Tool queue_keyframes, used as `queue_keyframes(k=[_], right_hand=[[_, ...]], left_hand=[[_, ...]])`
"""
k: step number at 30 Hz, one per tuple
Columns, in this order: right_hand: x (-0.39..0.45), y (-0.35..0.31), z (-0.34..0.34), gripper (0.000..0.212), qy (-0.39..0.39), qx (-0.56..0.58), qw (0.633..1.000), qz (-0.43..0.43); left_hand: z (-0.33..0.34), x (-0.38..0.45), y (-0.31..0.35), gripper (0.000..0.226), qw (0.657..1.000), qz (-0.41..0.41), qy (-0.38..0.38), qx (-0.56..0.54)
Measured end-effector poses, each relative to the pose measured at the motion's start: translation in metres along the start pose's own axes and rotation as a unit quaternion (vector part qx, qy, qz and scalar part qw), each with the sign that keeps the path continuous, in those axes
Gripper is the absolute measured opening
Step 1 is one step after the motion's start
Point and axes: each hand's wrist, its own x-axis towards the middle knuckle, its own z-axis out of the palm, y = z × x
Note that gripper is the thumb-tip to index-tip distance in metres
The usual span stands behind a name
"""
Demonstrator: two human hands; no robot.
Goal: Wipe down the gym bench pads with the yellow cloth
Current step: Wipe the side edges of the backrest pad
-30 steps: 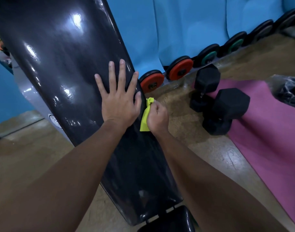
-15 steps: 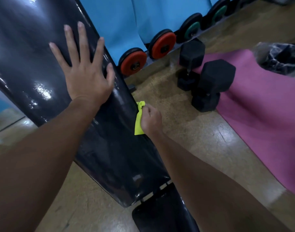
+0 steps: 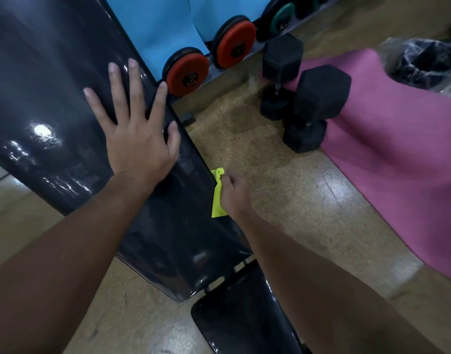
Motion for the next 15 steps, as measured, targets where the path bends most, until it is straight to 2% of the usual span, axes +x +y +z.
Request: queue_keyframes(k=[2, 9, 15], right_hand=[[-0.002, 0.015, -0.004, 0.029, -0.008, -0.008, 1.0, 0.025], [-0.01, 0.061, -0.017, 0.029, 0.003, -0.011, 0.996, 0.089], [-0.018, 0.089, -0.021, 0.034, 0.011, 0.003, 0.993, 0.12]], left_hand=[[0.001, -0.002, 0.003, 0.058, 1.0, -0.003, 0.003, 0.001], [0.011, -0.022, 0.023, 0.057, 1.0, 0.013, -0.02, -0.005], [0.035, -0.089, 0.073, 0.057, 0.994, 0.07, -0.085, -0.027]])
